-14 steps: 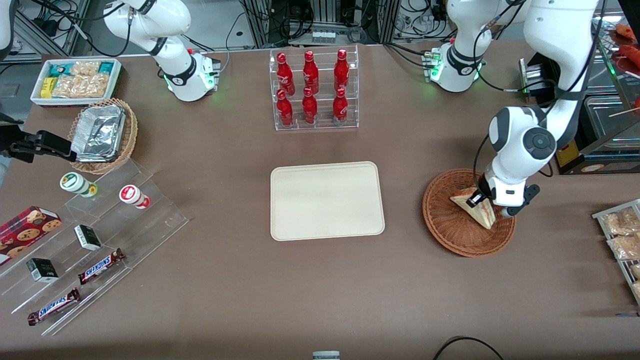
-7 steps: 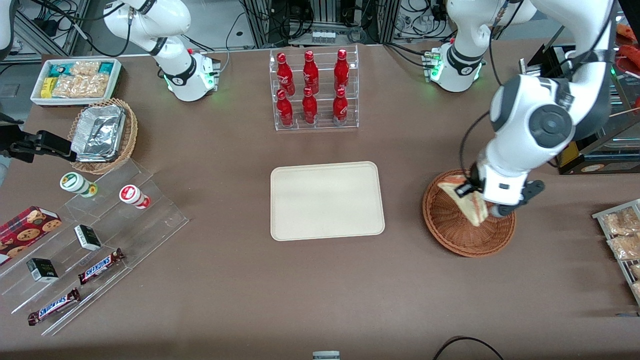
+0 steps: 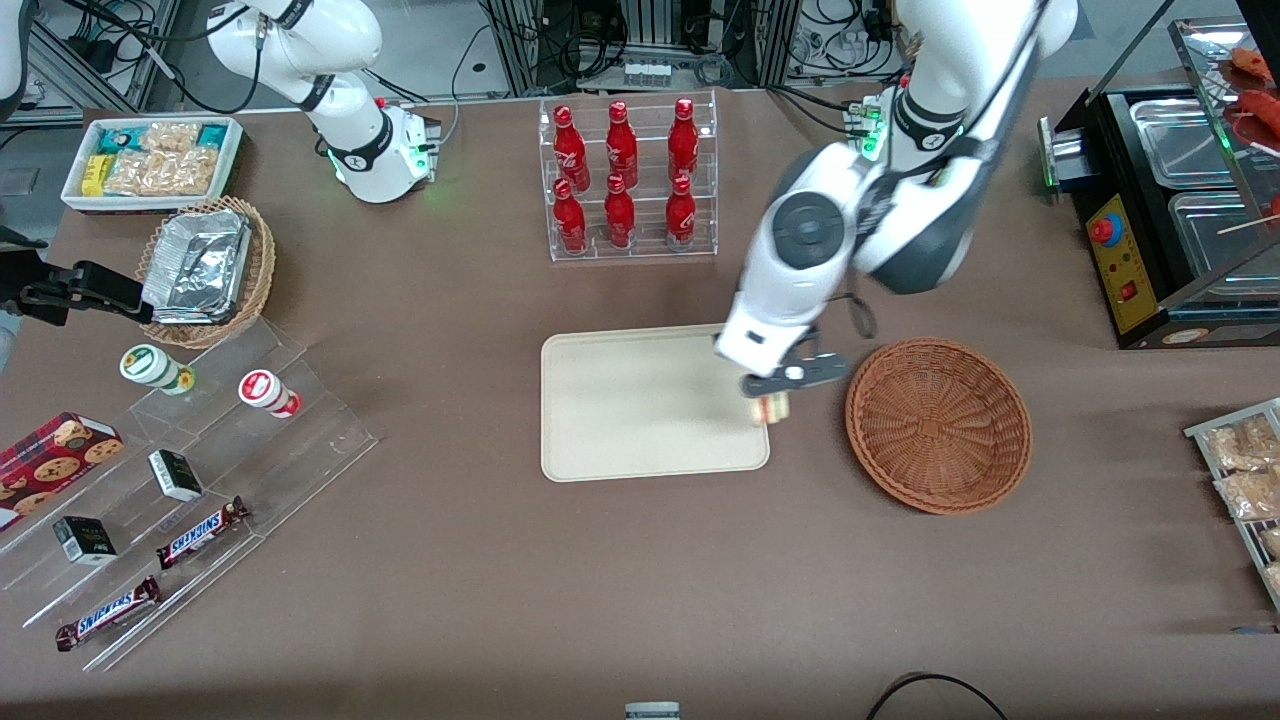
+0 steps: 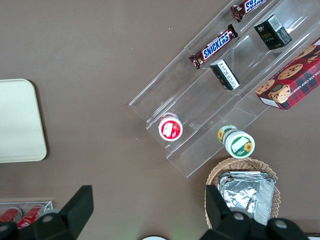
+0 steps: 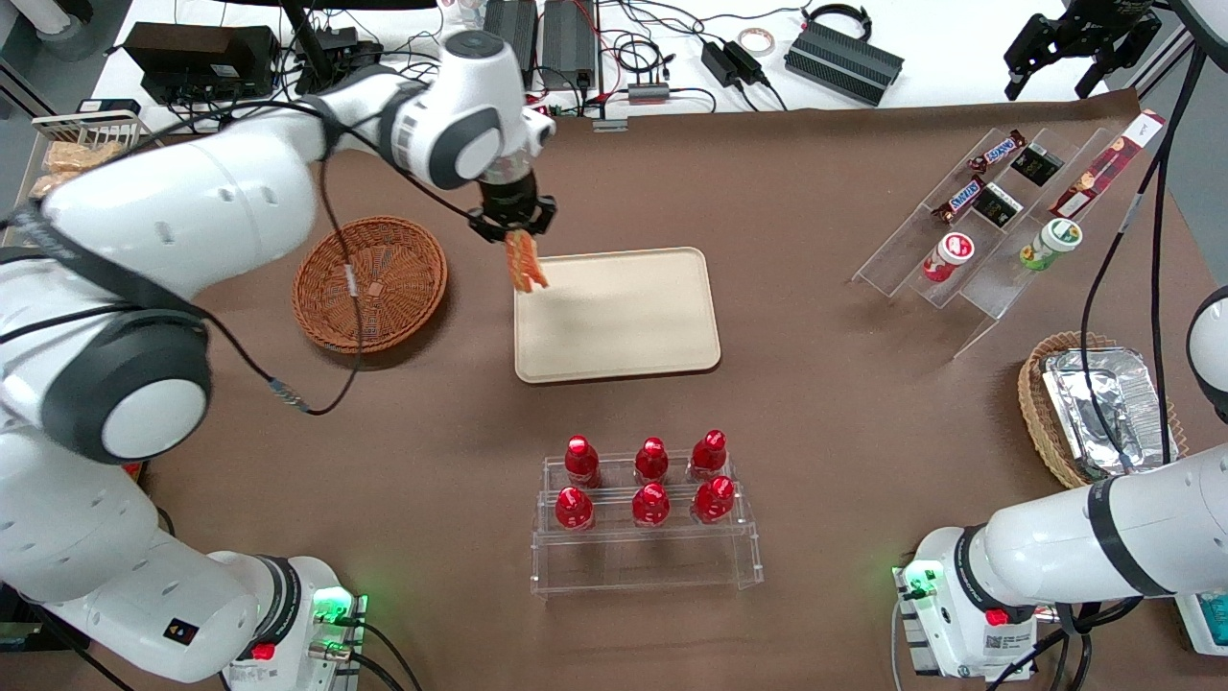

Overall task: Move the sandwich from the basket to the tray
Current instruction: 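Lift the sandwich and carry it with the left gripper over the cream tray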

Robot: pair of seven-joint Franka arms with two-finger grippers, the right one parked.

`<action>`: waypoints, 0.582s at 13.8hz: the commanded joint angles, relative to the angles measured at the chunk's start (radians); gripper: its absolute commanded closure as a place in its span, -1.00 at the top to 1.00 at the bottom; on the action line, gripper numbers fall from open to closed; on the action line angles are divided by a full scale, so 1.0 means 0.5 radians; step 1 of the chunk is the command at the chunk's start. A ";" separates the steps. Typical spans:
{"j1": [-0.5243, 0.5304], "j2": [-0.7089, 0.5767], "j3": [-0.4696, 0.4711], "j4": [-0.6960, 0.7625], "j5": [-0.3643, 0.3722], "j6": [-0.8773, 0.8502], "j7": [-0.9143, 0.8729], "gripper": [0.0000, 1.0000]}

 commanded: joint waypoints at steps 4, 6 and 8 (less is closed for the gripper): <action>-0.224 0.454 0.033 0.377 0.025 0.147 0.003 -1.00; -0.276 0.549 0.030 0.396 0.120 0.270 0.003 -1.00; -0.313 0.623 0.030 0.399 0.160 0.329 -0.025 -1.00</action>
